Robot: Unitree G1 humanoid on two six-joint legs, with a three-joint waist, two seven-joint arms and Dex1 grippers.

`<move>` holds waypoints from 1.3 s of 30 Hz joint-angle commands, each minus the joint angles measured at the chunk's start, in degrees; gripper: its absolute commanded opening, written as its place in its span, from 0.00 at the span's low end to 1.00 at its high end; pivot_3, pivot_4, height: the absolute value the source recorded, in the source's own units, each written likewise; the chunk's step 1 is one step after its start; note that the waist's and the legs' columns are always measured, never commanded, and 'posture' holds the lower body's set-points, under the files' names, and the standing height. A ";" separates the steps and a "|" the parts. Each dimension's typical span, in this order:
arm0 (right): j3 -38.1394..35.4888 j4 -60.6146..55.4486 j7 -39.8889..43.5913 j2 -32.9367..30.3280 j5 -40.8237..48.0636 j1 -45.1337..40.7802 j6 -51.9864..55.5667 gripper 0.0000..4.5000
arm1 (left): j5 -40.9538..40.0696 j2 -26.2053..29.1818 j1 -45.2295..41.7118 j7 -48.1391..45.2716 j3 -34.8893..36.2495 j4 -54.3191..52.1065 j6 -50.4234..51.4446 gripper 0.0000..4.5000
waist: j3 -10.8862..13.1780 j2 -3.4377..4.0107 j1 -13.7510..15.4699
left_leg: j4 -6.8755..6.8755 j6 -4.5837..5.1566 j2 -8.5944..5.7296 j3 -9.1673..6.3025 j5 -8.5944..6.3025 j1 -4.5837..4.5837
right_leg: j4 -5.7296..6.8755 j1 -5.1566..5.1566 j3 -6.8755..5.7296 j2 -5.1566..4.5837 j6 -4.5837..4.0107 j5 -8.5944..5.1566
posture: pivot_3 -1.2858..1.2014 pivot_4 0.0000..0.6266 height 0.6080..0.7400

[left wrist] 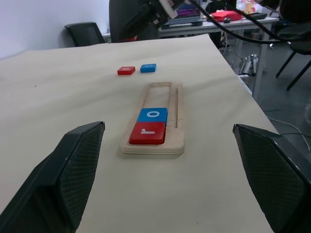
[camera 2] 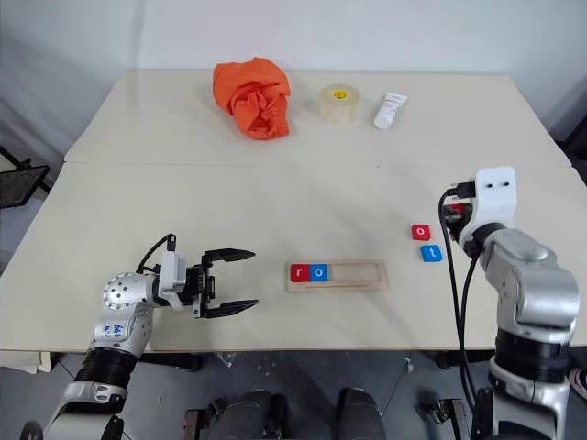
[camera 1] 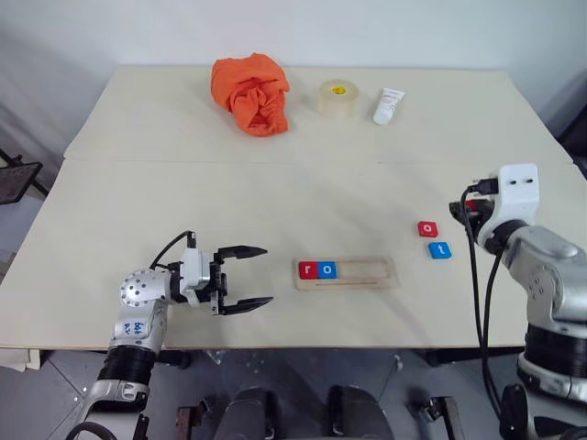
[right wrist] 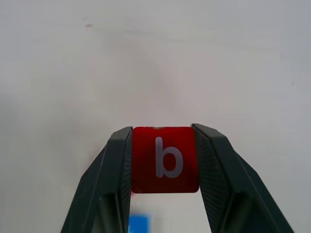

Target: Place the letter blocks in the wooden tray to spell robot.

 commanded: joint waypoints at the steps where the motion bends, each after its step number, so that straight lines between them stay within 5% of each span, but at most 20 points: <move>1: 0.34 -16.00 -3.45 7.14 1.91 7.03 8.55 0.32 | -1.47 -0.07 -0.97 -1.75 0.37 0.30 -0.58 1.00 | 0.00 0.00 -0.05 | -0.01 -0.04 0.02 -0.09 0.00 0.00 | 0.14 -0.02 -0.03 0.04 0.00 0.00 | 0.52 0.24 1.00; 5: 2.15 -18.68 -5.32 11.26 1.02 10.43 10.14 0.32 | -1.30 -0.35 -1.57 -1.85 0.40 0.19 -0.26 1.00 | 0.01 0.01 -0.18 | 0.03 0.06 -0.19 0.12 0.05 -0.02 | 0.03 -0.04 0.17 -0.07 0.01 0.01 | 0.52 0.24 1.00; 18: 4.89 -8.24 -5.68 10.26 -1.34 10.16 0.61 0.32 | -1.57 0.21 0.22 -0.84 0.75 -3.77 0.96 1.00 | -0.01 -0.02 -0.30 | 0.00 0.08 -0.18 0.13 0.11 0.00 | -0.04 -0.02 0.18 -0.04 0.07 0.04 | 0.52 0.24 1.00; 26: 5.33 -9.49 -5.22 9.33 -0.86 12.34 -1.10 0.92 | -1.90 0.71 2.06 0.36 0.91 -6.79 2.22 1.00 | -0.01 -0.02 -0.21 | 0.00 0.08 -0.18 0.11 0.11 0.00 | -0.04 -0.02 0.20 -0.05 0.07 0.04 | 0.52 0.24 1.00; 27: 4.88 -10.30 -4.20 8.48 -0.18 12.40 -1.11 1.00 | -1.98 0.80 2.35 0.57 0.97 -7.27 2.45 1.00 | -0.01 -0.02 -0.23 | 0.00 0.08 -0.17 0.11 0.11 0.00 | -0.03 -0.02 0.19 -0.05 0.07 0.04 | 0.52 0.24 1.00; 39: 0.79 -8.02 28.04 -21.31 9.17 20.77 -13.82 1.00 | -2.47 0.68 4.31 1.64 0.79 -9.89 3.76 1.00 | 0.01 -0.05 -0.06 | 0.00 0.10 -0.18 0.13 0.10 0.01 | -0.16 0.05 0.20 -0.05 0.08 0.04 | 0.52 0.24 1.00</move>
